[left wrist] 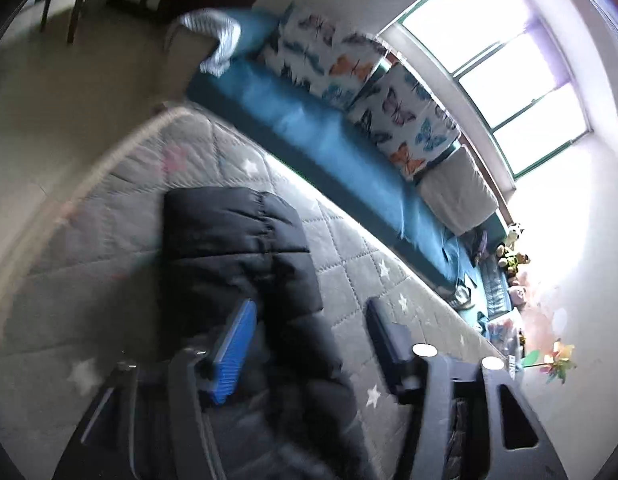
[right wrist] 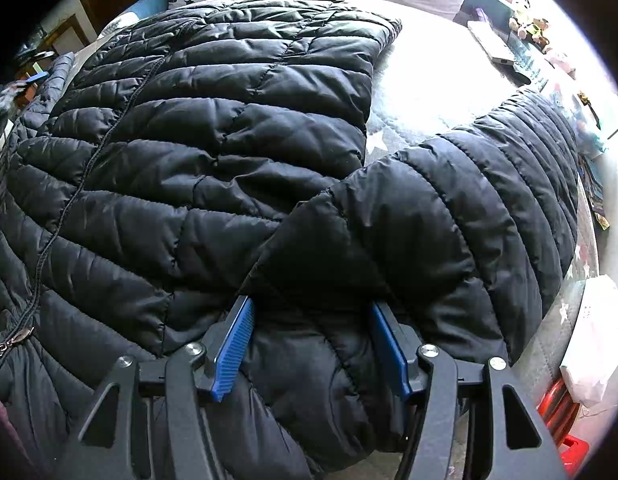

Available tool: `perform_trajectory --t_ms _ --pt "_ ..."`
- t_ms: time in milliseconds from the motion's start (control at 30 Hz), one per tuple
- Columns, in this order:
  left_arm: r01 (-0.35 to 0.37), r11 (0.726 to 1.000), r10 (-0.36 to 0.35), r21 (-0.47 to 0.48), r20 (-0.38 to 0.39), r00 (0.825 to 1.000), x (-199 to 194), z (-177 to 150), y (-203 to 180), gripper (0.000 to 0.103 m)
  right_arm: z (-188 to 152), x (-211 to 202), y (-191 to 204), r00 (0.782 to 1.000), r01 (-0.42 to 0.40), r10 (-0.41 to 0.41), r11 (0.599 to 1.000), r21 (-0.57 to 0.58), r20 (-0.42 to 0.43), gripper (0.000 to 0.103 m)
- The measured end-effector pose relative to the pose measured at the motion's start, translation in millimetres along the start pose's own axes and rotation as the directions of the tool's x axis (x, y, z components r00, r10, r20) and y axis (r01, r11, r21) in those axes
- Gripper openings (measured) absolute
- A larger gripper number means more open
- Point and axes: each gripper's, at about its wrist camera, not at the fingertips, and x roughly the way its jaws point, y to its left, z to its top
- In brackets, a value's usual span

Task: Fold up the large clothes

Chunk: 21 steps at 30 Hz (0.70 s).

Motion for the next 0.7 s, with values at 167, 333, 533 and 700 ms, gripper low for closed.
perform_trajectory --t_ms 167,333,533,700 --pt "-0.052 0.998 0.052 -0.023 -0.009 0.999 -34.7 -34.9 25.7 0.078 -0.5 0.1 -0.2 1.0 0.0 0.0 1.0 -0.002 0.008 0.066" --pt "-0.03 0.996 0.022 -0.089 -0.086 0.996 -33.0 -84.4 54.2 0.076 -2.7 -2.1 0.5 1.0 0.004 -0.004 1.0 -0.005 0.015 0.067" --pt "0.012 0.997 -0.018 -0.082 -0.082 0.996 -11.1 -109.9 50.7 0.034 -3.3 -2.8 2.2 1.0 0.013 -0.012 1.0 -0.017 0.012 0.067" --pt "0.037 0.996 -0.039 -0.086 -0.024 0.999 -27.2 -114.4 32.7 0.011 -2.7 -4.7 6.9 0.999 0.022 -0.022 0.999 -0.027 0.024 0.067"
